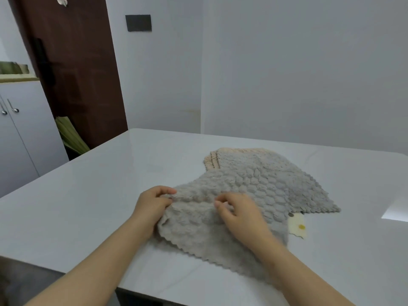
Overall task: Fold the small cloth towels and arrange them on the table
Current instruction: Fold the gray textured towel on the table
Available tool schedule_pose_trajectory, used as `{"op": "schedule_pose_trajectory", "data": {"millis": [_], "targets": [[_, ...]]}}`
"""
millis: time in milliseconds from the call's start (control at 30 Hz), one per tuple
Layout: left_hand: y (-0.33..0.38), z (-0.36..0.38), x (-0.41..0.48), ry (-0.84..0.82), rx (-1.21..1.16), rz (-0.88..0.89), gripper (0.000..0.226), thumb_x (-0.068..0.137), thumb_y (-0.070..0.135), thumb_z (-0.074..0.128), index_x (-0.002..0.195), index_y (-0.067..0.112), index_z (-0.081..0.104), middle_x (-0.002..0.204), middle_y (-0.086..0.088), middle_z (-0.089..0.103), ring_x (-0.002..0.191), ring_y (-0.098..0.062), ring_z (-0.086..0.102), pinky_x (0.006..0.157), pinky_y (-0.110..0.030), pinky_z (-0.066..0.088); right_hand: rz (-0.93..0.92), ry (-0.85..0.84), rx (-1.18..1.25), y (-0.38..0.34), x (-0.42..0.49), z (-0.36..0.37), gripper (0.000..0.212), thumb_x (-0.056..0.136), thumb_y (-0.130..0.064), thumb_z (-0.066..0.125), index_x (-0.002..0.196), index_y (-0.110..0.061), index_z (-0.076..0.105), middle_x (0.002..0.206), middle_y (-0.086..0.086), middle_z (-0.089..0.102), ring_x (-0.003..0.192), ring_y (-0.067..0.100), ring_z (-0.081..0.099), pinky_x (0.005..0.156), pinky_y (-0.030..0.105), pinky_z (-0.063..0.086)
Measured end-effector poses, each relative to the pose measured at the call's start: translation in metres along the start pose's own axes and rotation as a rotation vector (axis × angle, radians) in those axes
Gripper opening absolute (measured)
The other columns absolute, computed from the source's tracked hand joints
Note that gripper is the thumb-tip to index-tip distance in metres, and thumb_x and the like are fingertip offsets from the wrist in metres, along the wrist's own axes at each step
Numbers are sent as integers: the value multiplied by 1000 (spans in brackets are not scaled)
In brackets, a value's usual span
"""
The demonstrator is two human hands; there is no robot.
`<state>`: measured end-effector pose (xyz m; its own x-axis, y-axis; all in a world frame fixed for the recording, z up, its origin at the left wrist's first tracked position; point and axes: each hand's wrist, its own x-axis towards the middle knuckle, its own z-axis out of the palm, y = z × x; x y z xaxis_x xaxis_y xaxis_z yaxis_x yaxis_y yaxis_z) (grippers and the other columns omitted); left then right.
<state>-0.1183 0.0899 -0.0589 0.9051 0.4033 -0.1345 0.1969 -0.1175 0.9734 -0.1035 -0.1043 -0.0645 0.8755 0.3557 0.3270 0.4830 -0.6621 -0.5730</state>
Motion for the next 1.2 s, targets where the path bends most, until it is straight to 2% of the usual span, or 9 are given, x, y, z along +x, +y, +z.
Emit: {"op": "schedule_pose_trajectory", "data": {"millis": [167, 233, 300, 400, 633, 733, 800, 967, 1200], "targets": [[-3, -53, -9, -43, 304, -43, 22, 82, -4, 46, 72, 10, 58, 64, -7, 52, 53, -19, 43, 49, -23, 33, 198, -9, -234, 15, -1, 2, 30, 94, -32, 42, 122, -27, 52, 126, -6, 54, 119, 18, 43, 98, 33, 34], [1, -71, -14, -167, 449, -138, 10, 85, 12, 50, 82, 10, 60, 69, -5, 51, 58, -19, 41, 54, -23, 32, 224, -17, -238, 14, -1, 7, 31, 94, -32, 42, 123, -28, 51, 131, -7, 50, 124, 19, 38, 103, 35, 29], [4, -77, -15, -214, 622, -171, 26, 90, 35, 48, 98, 12, 57, 75, -2, 47, 61, -18, 40, 58, -25, 32, 240, -27, -231, 12, 1, 12, 31, 94, -33, 42, 122, -29, 51, 131, -6, 50, 125, 20, 37, 104, 36, 28], [1, -59, 0, -103, 775, 9, 33, 91, 49, 42, 112, 23, 48, 77, 4, 56, 65, -12, 51, 61, -26, 39, 255, 55, -235, 11, 5, 17, 31, 94, -33, 42, 122, -27, 52, 133, -5, 49, 125, 20, 37, 103, 36, 27], [-8, -8, 49, -71, 665, 108, 46, 90, 28, 47, 134, 35, 34, 108, -9, 59, 57, -17, 51, 57, -25, 41, 418, 86, -356, 26, 21, 21, 41, 94, -38, 37, 135, -37, 36, 152, 8, 22, 138, 28, 18, 111, 43, 16], [-15, -2, 53, -86, 784, 247, 29, 93, 19, 45, 114, 33, 60, 113, 3, 64, 86, -14, 62, 68, -23, 44, 408, 14, -410, 31, 28, 24, 42, 96, -38, 33, 139, -38, 30, 155, 11, 15, 141, 30, 12, 113, 44, 13], [-23, -2, 53, 48, 818, 331, 30, 95, 18, 41, 109, 30, 65, 120, 5, 60, 104, -16, 58, 76, -25, 44, 364, -26, -452, 35, 34, 24, 43, 98, -37, 30, 141, -36, 26, 156, 8, 11, 143, 28, 7, 113, 45, 13], [-27, 0, 69, 266, 755, 382, 34, 98, 18, 31, 121, 25, 56, 123, 3, 50, 88, -14, 51, 68, -25, 36, 294, -107, -495, 51, 63, 22, 49, 99, -37, 25, 146, -27, 17, 158, 4, 7, 145, 23, 4, 116, 41, 9], [-23, 18, 113, 203, 958, 345, 44, 96, 11, 29, 137, 22, 37, 137, 1, 41, 119, -21, 44, 81, -33, 41, 272, -117, -487, 76, 107, 23, 50, 100, -36, 22, 148, -23, 14, 158, 4, 7, 146, 22, 4, 117, 39, 9]]}}
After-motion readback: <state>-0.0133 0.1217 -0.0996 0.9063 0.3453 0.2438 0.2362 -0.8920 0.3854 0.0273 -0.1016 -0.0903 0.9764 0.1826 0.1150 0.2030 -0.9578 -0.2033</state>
